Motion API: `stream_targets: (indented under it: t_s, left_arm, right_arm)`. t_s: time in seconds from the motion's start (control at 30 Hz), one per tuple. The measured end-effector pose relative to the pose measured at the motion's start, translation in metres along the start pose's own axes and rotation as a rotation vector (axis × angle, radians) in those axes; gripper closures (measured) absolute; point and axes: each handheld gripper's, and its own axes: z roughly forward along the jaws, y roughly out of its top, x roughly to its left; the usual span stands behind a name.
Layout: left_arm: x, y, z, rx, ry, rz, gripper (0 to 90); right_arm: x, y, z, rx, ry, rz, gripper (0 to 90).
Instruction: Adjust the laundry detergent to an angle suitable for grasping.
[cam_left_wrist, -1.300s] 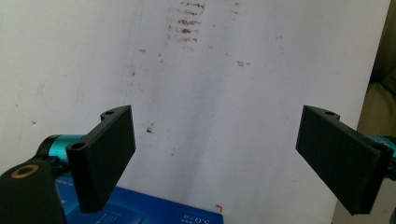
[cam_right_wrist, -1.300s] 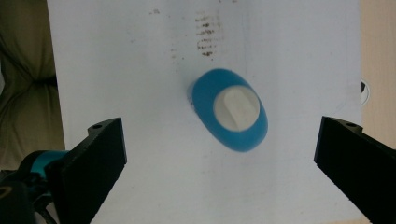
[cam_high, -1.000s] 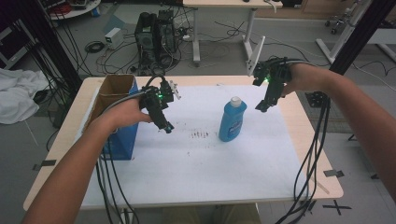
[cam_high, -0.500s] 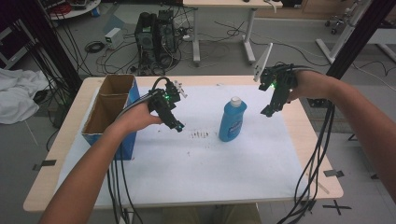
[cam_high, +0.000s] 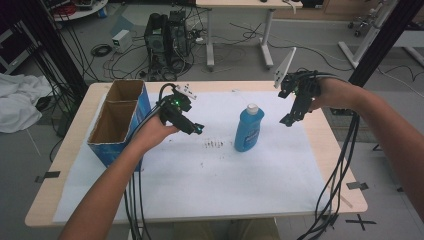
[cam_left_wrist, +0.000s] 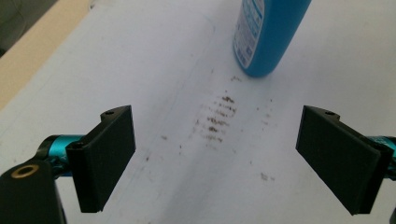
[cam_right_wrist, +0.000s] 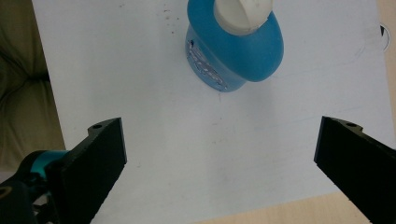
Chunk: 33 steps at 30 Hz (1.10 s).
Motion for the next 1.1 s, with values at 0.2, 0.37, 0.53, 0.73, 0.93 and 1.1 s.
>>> stream_targets:
  t_s: [0.2,0.37,0.53,0.73,0.93,1.1]
  left_arm:
    - [-0.009,-0.007,0.007,-0.101,0.021,0.009,11.9]
    - [-0.018,-0.012,0.018,-0.163,0.055,-0.012,11.9]
    - [-0.029,-0.015,0.031,-0.218,0.092,-0.031,11.9]
    - [-0.043,-0.016,0.044,-0.299,0.129,-0.03,11.8]
    - [-0.051,-0.015,0.058,-0.355,0.091,-0.054,11.8]
    - [-0.059,-0.011,0.068,-0.383,0.081,-0.053,11.8]
  right_arm:
    - [-0.002,0.0,0.0,-0.006,0.0,-0.006,1.3]
    - [-0.003,-0.001,0.001,-0.009,-0.003,-0.001,1.3]
    - [-0.004,-0.001,0.001,-0.015,-0.007,-0.002,1.3]
    - [-0.004,0.0,0.002,-0.015,-0.006,0.003,1.3]
    - [-0.005,0.0,0.002,-0.008,-0.01,0.002,1.3]
    - [-0.006,-0.001,0.001,-0.019,-0.01,0.002,1.3]
